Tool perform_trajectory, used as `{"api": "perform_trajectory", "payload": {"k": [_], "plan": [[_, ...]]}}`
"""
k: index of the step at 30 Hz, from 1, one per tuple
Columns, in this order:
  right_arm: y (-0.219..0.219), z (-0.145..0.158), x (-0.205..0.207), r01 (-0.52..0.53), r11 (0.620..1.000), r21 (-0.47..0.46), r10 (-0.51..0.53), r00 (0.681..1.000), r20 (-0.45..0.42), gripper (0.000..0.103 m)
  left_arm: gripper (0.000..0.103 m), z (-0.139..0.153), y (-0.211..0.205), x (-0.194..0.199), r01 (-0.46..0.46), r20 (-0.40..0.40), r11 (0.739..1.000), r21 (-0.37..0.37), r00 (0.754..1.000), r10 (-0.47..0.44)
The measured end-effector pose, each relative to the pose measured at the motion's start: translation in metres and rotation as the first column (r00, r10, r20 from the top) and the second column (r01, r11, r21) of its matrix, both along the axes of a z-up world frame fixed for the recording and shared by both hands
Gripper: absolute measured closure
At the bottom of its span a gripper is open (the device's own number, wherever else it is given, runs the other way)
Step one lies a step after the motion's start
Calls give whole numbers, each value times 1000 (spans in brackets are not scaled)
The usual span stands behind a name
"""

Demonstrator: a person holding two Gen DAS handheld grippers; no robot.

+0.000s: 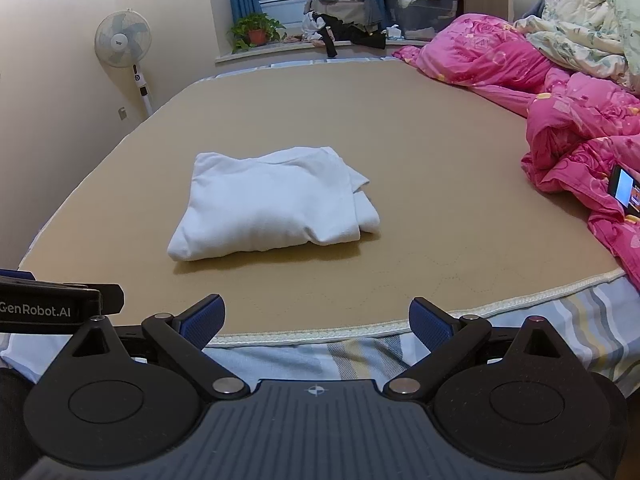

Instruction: Fold small clothes

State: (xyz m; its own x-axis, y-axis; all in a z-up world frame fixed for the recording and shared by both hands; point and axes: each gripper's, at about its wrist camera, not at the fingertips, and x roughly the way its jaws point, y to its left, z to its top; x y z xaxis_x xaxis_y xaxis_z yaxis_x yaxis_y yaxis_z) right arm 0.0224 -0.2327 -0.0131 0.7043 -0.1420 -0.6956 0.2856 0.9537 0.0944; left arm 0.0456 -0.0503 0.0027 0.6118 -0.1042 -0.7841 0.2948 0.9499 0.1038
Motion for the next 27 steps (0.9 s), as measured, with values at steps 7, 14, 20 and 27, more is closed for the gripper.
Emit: {"api": "perform_trajectory", "payload": {"k": [7, 14, 20, 27], "plan": [[3, -1, 1, -1, 1000, -2, 1, 1000, -3, 5, 1, -2, 1, -1, 0, -4, 1000, 9, 1000, 0], [3, -2, 2, 2, 1000, -2, -2, 1000, -8, 5, 1, -1, 1, -1, -1, -1, 1000, 10, 1000, 1], [3, -3, 2, 2, 1000, -1, -2, 1000, -8, 4, 1, -2, 0, -2, 3, 6, 1000, 17, 1000, -3], [3, -3, 2, -6, 1000, -5, 6, 1000, -7, 4, 1, -2, -1, -2, 3, 9, 1000, 22, 1000, -3]]}}
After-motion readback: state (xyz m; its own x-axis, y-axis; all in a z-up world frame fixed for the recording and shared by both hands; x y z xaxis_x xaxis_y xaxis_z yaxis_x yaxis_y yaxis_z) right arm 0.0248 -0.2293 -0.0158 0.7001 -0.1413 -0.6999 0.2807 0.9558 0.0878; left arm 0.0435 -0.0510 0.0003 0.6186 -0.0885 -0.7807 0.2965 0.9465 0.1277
